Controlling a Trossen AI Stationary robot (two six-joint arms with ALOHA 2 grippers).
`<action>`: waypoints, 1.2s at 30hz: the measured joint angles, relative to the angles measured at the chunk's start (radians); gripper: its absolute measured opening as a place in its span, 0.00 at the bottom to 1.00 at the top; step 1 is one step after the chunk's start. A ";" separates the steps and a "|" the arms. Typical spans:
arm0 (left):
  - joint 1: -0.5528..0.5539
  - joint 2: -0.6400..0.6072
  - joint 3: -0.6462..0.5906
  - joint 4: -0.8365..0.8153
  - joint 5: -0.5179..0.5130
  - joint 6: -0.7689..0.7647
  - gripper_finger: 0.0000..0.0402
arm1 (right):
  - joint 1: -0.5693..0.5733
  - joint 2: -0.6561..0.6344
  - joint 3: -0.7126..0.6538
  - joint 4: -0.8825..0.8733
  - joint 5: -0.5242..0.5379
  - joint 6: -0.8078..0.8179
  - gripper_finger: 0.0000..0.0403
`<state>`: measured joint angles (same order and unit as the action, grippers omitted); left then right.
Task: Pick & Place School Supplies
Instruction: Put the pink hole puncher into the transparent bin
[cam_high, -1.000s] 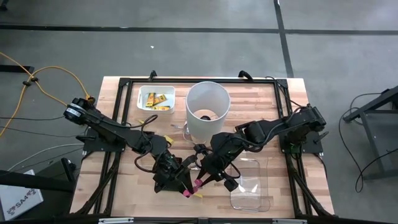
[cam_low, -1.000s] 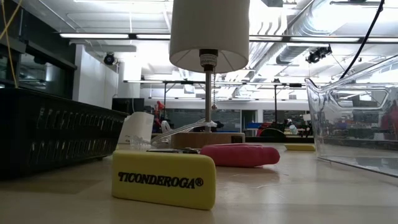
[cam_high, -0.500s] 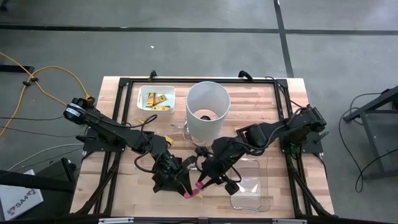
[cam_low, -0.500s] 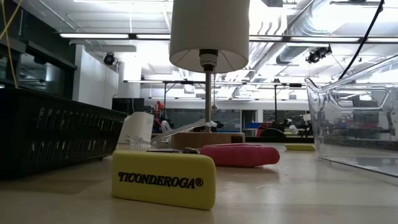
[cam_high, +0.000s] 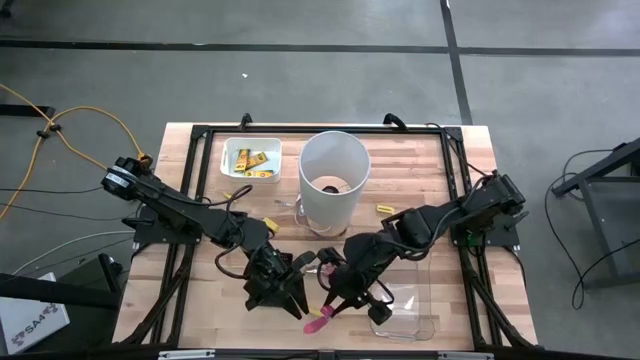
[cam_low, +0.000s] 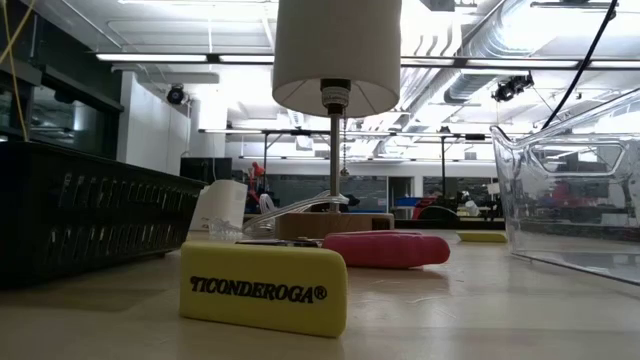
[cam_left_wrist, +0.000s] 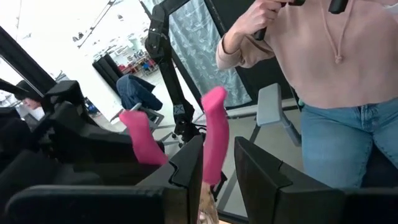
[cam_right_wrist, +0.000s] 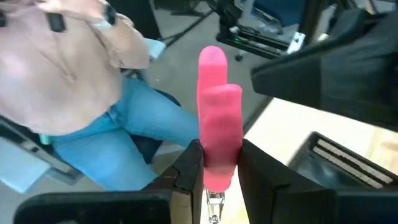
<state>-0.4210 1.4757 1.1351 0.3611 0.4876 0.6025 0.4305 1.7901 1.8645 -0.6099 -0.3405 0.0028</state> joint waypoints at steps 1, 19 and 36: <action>0.000 0.000 0.000 0.000 0.000 0.000 0.21 | 0.005 0.000 0.000 -0.010 0.019 0.000 0.17; -0.007 -0.004 0.000 -0.087 -0.124 -0.069 0.21 | 0.021 -0.075 0.001 -0.323 0.296 0.234 0.17; -0.089 -0.005 0.000 -0.211 -0.371 -0.141 0.21 | 0.120 -0.101 0.001 -0.678 0.488 0.667 0.17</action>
<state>-0.5098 1.4712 1.1351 0.1503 0.1162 0.4615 0.5505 1.6886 1.8652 -1.2881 0.1480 0.6694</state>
